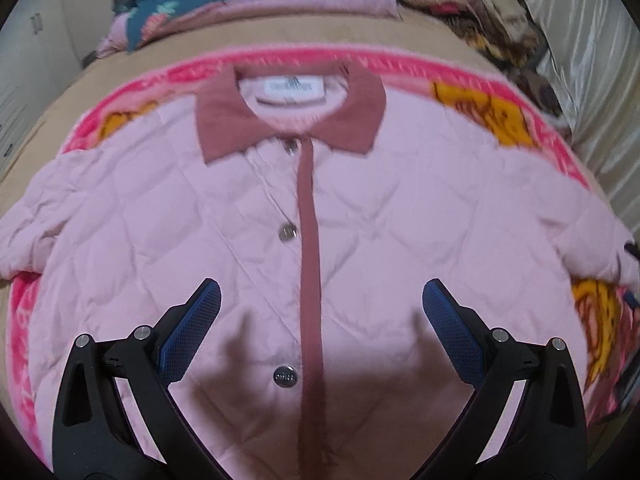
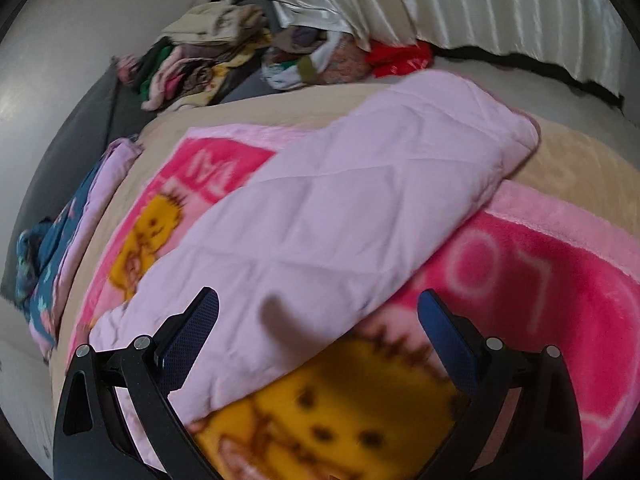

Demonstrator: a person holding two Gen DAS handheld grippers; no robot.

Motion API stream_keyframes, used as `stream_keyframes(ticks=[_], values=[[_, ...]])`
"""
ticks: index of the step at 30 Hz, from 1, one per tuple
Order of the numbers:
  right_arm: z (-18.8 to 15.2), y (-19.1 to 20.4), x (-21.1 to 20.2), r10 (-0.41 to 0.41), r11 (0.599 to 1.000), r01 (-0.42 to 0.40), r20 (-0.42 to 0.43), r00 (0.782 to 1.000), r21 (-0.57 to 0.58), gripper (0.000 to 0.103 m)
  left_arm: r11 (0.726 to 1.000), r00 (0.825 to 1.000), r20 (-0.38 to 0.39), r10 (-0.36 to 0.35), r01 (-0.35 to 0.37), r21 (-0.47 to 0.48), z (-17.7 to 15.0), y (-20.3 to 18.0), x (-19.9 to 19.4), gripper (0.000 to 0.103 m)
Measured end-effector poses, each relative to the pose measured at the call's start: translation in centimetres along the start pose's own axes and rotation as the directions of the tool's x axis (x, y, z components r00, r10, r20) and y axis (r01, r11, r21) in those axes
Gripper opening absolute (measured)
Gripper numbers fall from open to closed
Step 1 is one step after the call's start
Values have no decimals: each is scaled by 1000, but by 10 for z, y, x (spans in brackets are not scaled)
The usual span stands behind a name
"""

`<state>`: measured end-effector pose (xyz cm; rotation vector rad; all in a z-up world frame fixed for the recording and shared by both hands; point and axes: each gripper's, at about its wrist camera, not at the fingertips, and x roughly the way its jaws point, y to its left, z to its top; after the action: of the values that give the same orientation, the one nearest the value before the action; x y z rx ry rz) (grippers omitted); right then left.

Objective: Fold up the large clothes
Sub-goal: 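Move the right tool over the jacket sleeve and lower toward its cuff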

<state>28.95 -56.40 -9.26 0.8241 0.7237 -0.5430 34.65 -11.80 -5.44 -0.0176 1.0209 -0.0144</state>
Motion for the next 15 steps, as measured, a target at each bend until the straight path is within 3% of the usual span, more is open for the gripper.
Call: stream_keyframes(ticks=[5, 15], values=[[17, -24, 20, -42, 996, 40, 19, 999, 77, 99, 1000, 1000, -12, 7, -7, -2, -2, 6, 9, 95], [40, -56, 35, 12, 970, -21, 40, 999, 241, 99, 999, 1000, -5, -15, 15, -37, 4, 29, 2, 95]])
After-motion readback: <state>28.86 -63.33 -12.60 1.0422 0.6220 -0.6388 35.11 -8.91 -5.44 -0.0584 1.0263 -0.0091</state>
